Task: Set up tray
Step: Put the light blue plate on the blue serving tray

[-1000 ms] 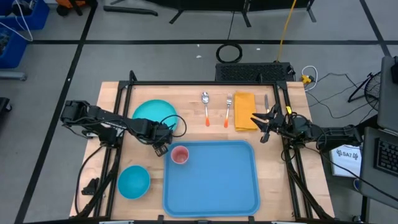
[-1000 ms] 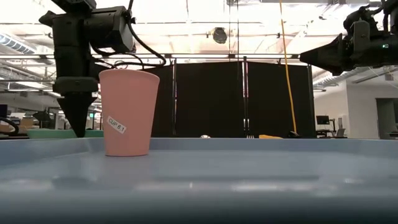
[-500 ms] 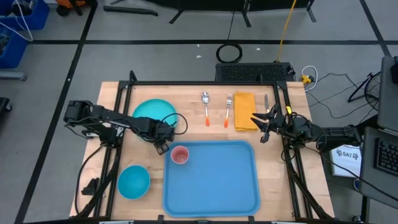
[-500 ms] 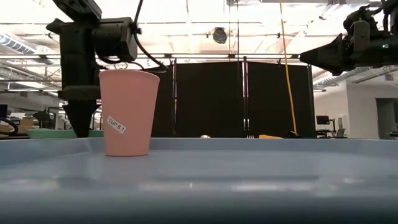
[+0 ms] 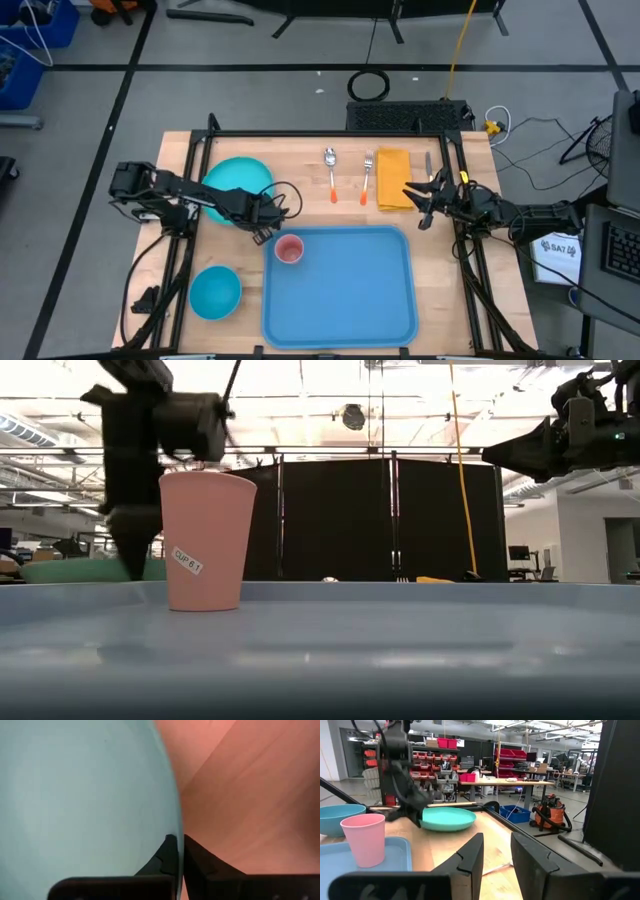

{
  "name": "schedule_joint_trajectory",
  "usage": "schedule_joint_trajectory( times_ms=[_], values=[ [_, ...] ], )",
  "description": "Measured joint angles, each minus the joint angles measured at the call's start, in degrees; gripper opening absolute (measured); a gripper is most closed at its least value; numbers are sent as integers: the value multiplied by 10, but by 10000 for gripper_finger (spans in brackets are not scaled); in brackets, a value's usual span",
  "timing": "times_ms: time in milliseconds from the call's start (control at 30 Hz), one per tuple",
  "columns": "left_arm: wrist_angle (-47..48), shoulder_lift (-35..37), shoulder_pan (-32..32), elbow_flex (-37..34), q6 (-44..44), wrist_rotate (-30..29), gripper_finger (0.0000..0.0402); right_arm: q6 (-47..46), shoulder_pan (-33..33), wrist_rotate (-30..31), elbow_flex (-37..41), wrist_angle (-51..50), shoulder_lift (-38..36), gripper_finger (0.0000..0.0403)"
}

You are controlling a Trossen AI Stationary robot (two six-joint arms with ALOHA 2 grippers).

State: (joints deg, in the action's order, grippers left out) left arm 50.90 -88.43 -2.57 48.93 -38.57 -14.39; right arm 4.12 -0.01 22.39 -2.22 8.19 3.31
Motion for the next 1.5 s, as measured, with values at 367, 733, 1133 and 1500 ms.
schedule_joint_trajectory(
  times_ms=[367, 733, 1133, 1500],
  values=[
    [113, 39, -50, 242, 63, -104, 8, 0, 0, 0, 0, 0, 1, 89],
    [41, -6, -106, 378, 184, -104, 8, 0, 0, 0, 0, 1, 1, 89],
    [109, -211, -171, 618, 337, -34, 8, 0, 0, 0, 0, 4, 1, 89],
    [112, -284, -227, 653, 355, 35, 8, 0, 0, 0, 0, 3, 1, 89]
  ],
)
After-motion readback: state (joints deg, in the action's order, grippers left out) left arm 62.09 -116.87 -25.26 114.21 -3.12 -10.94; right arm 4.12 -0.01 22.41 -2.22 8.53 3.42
